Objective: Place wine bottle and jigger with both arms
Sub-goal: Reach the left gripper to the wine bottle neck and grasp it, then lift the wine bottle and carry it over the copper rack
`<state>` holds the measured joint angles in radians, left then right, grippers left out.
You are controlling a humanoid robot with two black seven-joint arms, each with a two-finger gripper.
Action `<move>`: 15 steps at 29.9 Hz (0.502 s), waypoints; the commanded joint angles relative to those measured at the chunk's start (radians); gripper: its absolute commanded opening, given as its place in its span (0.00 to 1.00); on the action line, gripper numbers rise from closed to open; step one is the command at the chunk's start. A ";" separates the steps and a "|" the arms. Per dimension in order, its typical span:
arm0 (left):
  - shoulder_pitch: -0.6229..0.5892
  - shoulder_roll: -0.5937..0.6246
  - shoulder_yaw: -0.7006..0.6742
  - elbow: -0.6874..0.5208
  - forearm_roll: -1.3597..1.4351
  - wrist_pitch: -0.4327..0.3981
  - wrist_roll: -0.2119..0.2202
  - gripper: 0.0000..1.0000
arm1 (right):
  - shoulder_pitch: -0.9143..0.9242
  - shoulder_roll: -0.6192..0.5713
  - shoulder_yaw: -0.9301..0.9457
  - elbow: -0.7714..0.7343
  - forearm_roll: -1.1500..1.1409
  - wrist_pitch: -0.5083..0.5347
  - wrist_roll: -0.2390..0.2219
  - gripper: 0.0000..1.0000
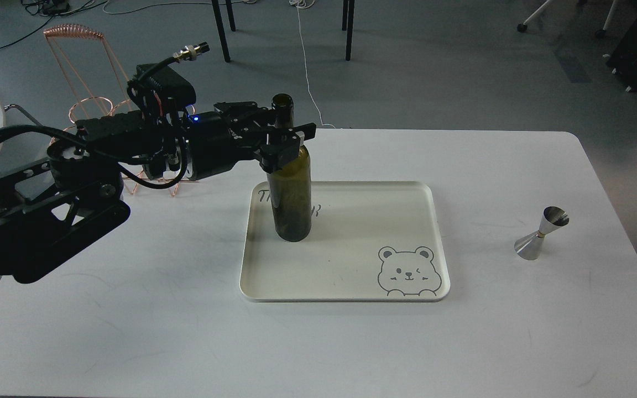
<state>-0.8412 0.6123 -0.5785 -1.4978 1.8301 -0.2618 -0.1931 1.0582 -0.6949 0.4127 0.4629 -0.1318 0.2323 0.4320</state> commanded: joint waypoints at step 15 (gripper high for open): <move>-0.061 0.156 -0.110 -0.018 -0.129 0.003 -0.012 0.14 | 0.002 -0.003 -0.002 0.000 -0.002 0.002 0.004 0.97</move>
<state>-0.8809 0.6994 -0.6772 -1.5128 1.7624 -0.2584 -0.1983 1.0589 -0.6951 0.4112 0.4633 -0.1327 0.2336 0.4358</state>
